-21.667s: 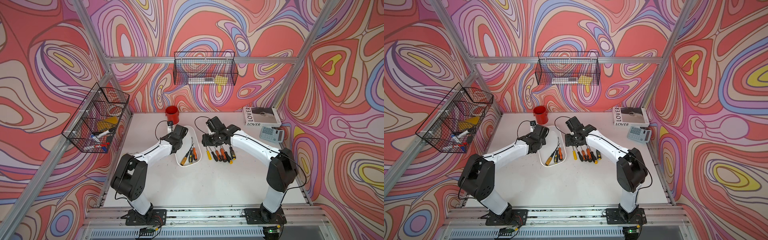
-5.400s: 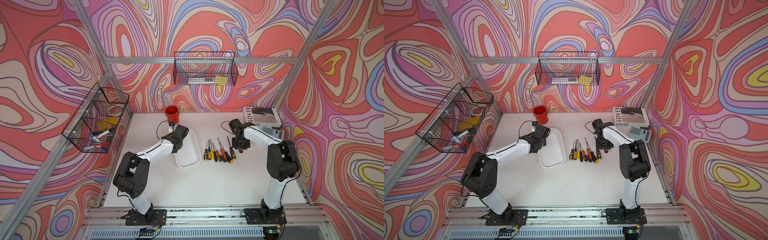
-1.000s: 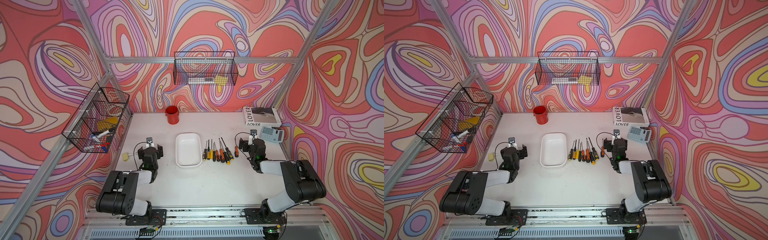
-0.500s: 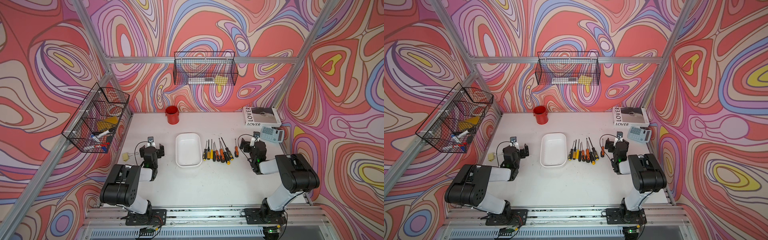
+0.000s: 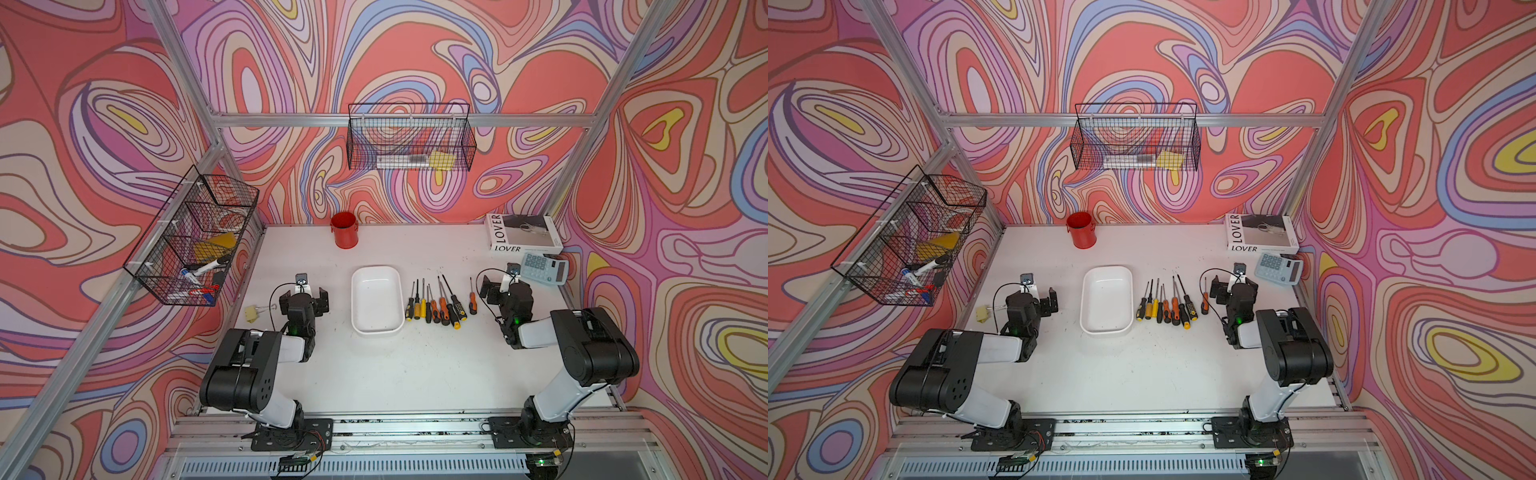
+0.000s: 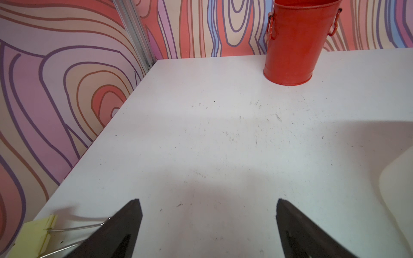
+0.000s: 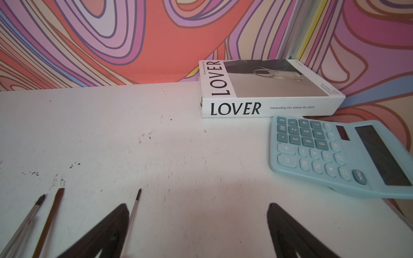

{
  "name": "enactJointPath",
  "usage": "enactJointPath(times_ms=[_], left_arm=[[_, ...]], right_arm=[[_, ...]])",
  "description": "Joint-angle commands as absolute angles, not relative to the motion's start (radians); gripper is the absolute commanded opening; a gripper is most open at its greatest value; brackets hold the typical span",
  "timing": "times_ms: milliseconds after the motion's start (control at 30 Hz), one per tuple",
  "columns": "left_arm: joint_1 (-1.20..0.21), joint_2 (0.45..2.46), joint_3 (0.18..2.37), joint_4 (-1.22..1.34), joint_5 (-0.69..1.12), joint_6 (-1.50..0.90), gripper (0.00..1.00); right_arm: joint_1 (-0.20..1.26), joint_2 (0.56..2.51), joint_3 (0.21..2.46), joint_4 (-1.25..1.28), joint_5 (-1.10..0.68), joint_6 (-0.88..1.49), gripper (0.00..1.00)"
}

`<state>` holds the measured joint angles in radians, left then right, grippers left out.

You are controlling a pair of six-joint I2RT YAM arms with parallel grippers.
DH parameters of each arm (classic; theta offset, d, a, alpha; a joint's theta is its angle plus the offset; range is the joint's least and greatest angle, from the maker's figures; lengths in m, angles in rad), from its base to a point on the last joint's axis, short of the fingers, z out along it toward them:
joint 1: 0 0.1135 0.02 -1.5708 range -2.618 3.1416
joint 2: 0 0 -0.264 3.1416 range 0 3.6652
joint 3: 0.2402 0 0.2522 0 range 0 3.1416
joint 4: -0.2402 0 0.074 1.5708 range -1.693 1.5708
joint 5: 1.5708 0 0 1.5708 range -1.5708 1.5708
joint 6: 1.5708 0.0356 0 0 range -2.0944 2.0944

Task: Take out the screwdriver from the storage box
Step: Reset both arms

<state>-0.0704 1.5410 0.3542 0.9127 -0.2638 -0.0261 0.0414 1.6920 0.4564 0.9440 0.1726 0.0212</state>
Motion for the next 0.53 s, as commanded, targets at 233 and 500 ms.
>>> enactJointPath(times_ms=[233, 500], left_arm=[[-0.064, 1.547, 0.364, 0.923, -0.253, -0.033, 0.99], [-0.064, 1.544, 0.360, 0.929, -0.255, -0.033, 0.99]], right_arm=[[0.038, 1.697, 0.460, 0.960, 0.176, 0.032, 0.98], [0.037, 1.696, 0.460, 0.960, 0.175, 0.032, 0.98]])
